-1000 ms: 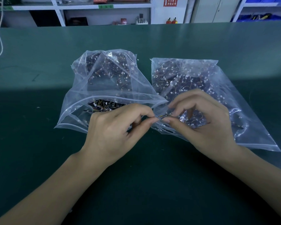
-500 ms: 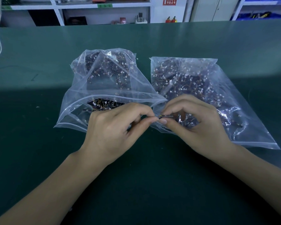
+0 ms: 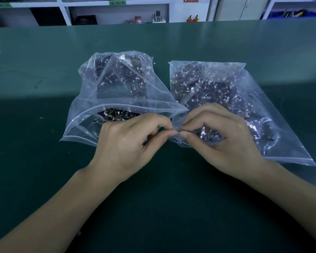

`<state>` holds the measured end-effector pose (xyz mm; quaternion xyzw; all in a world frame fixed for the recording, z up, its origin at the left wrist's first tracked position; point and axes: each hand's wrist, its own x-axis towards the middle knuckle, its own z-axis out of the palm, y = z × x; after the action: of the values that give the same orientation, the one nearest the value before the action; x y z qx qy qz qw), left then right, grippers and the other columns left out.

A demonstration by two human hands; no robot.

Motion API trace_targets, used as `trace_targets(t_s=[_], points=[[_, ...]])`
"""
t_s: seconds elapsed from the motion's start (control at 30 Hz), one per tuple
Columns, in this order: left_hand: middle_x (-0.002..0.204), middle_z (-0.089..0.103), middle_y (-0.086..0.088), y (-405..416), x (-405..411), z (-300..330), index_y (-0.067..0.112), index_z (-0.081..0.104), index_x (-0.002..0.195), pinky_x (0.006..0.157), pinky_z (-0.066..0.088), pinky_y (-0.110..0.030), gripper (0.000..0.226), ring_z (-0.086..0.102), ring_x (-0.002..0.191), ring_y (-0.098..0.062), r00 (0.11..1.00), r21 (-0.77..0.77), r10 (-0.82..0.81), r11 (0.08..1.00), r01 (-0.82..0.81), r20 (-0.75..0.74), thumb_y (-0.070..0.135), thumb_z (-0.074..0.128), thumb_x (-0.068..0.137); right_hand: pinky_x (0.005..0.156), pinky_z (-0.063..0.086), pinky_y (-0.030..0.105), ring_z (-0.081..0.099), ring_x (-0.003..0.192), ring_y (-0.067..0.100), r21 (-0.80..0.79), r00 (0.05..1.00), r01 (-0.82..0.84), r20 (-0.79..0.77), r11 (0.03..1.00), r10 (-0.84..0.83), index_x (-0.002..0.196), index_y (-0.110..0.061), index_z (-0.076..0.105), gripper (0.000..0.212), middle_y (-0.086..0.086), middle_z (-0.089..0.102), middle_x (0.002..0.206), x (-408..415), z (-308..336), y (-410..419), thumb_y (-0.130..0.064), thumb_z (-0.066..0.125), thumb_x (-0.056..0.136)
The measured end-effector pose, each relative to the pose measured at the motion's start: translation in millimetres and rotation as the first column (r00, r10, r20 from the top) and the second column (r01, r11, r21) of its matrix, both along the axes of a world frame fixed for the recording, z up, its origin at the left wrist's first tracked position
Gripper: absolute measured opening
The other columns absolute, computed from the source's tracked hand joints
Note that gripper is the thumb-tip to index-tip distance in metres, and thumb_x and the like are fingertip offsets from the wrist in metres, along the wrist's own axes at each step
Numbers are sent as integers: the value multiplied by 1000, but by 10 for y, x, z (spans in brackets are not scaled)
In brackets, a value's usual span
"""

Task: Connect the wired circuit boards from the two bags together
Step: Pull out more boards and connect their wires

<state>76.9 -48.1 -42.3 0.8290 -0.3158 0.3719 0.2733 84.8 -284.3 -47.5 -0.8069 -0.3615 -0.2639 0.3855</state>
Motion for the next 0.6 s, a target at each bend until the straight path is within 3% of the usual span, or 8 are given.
trace_targets(t_s=[0.23,0.37,0.53,0.6], points=[[66,51,15,1,13,-34,18,80,93,46,43,-32,19,41,59,0,999,-4,19,1000,-20,-31,32,74,104,86,51,28,67,92,14,-13,1000,-7,-12,1000,7,89,-3,78,9,2,73,97,19,-2,-25,-10,82,94],[66,52,15,-1,12,-44,17,81,94,46,44,-33,20,42,59,1,999,-20,5,1000,-6,-39,32,73,105,83,54,37,70,91,17,-4,999,-41,-12,999,41,90,-2,76,8,2,74,94,18,-6,-5,-6,81,96],[68,43,18,-5,8,-36,18,79,93,46,43,-32,20,40,60,0,998,3,18,1000,-18,-58,32,71,106,80,54,36,70,90,23,-23,998,-44,-48,999,43,92,-5,80,5,2,74,96,45,5,-46,-8,83,94],[68,48,17,-8,5,-37,18,79,93,47,44,-31,20,42,60,0,999,-6,12,1000,-13,-52,32,72,106,78,54,37,70,89,23,-33,998,-41,-50,999,39,92,-7,79,5,0,75,95,49,4,-47,-9,83,94]])
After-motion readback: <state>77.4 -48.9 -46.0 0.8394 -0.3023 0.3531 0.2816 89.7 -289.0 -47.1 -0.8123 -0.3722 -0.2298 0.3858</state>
